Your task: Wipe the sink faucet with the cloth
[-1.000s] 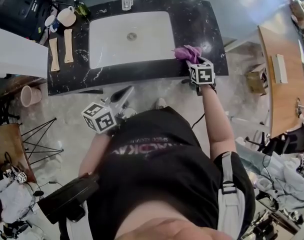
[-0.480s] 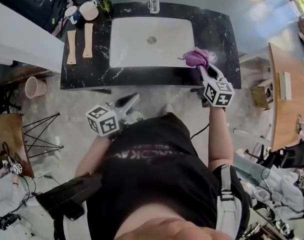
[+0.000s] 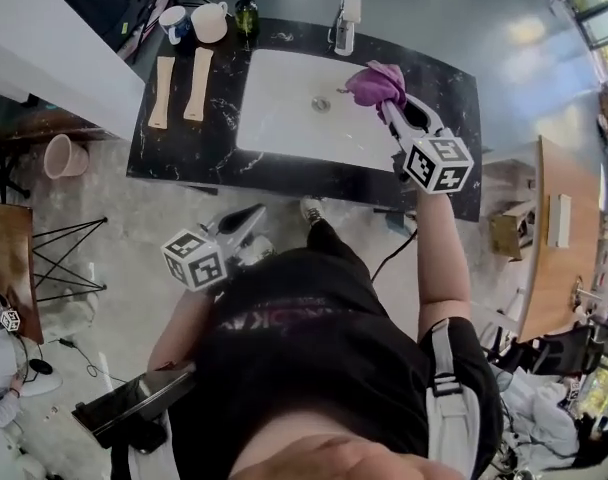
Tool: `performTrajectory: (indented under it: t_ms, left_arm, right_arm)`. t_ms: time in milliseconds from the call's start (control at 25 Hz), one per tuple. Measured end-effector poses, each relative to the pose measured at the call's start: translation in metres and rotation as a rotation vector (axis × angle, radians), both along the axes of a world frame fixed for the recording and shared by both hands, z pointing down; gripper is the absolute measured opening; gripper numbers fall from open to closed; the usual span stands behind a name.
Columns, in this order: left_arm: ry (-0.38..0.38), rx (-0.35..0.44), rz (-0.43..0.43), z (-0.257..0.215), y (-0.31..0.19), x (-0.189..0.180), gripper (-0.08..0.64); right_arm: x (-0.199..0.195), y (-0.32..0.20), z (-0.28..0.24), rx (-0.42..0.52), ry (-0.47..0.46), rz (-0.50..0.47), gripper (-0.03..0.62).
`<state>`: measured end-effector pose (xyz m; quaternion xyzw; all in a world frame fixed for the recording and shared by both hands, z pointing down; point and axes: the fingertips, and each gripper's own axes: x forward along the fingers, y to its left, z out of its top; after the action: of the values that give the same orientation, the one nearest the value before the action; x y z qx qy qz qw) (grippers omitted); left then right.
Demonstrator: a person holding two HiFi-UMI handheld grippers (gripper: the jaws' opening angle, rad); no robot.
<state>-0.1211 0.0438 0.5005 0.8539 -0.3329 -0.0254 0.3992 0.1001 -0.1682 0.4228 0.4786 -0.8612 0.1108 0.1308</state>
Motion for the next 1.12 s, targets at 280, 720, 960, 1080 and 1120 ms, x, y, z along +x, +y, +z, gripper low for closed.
performTrajectory:
  t_ms: [280, 720, 960, 1080, 1120]
  left_arm:
    - [-0.009, 0.012, -0.247, -0.006, -0.035, -0.025, -0.002]
    - [-0.096, -0.115, -0.498, 0.021, -0.046, -0.020, -0.002]
    - [-0.113, -0.144, -0.532, 0.025, -0.047, -0.022, -0.002]
    - [-0.115, -0.130, -0.489, 0.022, -0.053, -0.020, -0.002]
    - [-0.114, -0.124, -0.470, 0.021, -0.055, -0.018, -0.002]
  right_arm:
    - [-0.027, -0.129, -0.032, 0.049, 0.144, -0.140, 0.103]
    - [-0.042, -0.308, 0.020, -0.138, 0.260, -0.274, 0.100]
    - [-0.046, -0.325, 0.025, -0.128, 0.275, -0.287, 0.095]
    - [-0.037, -0.301, 0.017, -0.112, 0.224, -0.293, 0.095]
    - [-0.035, -0.287, 0.014, -0.104, 0.211, -0.308, 0.095]
